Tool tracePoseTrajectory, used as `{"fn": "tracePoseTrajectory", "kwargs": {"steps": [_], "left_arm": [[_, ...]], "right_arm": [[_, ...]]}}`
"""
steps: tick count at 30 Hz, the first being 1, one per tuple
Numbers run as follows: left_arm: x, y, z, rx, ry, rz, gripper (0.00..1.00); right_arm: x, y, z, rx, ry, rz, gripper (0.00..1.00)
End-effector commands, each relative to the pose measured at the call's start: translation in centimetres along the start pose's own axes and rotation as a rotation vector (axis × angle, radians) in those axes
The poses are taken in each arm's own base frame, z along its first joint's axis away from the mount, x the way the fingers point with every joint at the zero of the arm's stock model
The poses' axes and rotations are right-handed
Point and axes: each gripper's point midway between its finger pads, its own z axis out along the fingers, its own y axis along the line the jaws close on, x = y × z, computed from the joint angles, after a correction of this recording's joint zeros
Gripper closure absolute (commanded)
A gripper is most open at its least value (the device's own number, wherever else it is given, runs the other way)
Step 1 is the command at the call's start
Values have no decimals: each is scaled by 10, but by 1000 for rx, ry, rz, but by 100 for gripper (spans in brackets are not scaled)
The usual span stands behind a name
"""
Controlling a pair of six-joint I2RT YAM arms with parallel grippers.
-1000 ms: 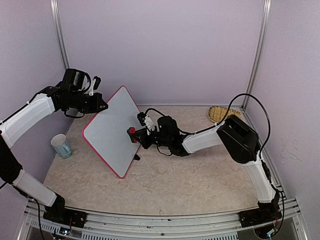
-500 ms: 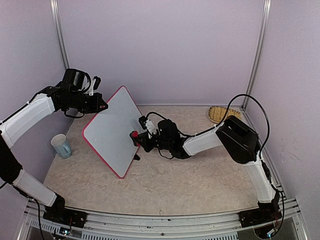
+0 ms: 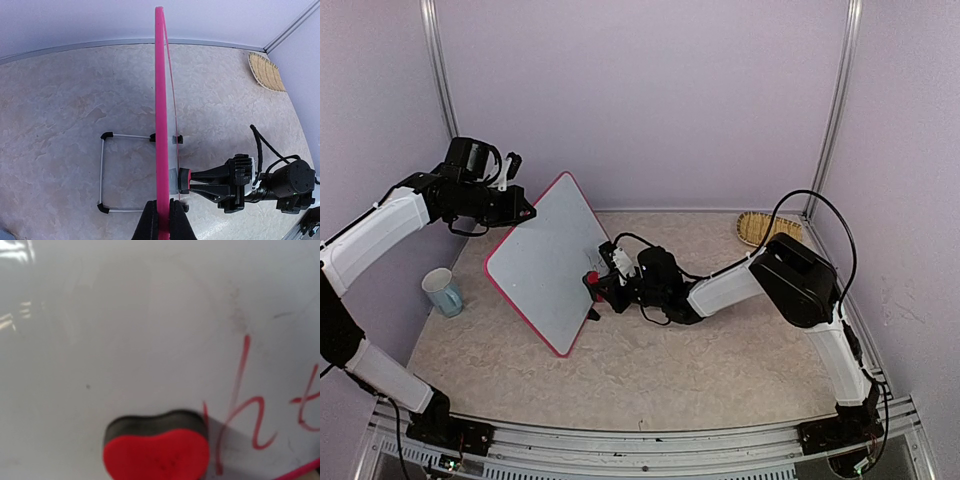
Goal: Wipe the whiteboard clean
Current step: Erase the whiteboard at the center of the board.
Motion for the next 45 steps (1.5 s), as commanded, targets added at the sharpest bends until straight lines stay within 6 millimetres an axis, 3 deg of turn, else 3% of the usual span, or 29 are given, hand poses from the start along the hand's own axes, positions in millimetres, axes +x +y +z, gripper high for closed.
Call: {"fn": "tracePoseTrajectory", "kwargs": {"steps": [1,9,16,30,45], "left_arm": [[0,4,3,-12,-6,34,100],[2,4,5,-7,2,34,100],[4,4,7,-6,7,34,100],[4,4,9,0,12,36,100],[1,4,6,-4,6,36,100]], "right_arm": [[-10,41,1,-129,7,-27,96],[-54,53,8,-162,-62,-65,96],[-74,55,12,-167,-90,-84,96],[3,12,18,-127,48,18,96],[39,-3,12,-78,120,35,97]]}}
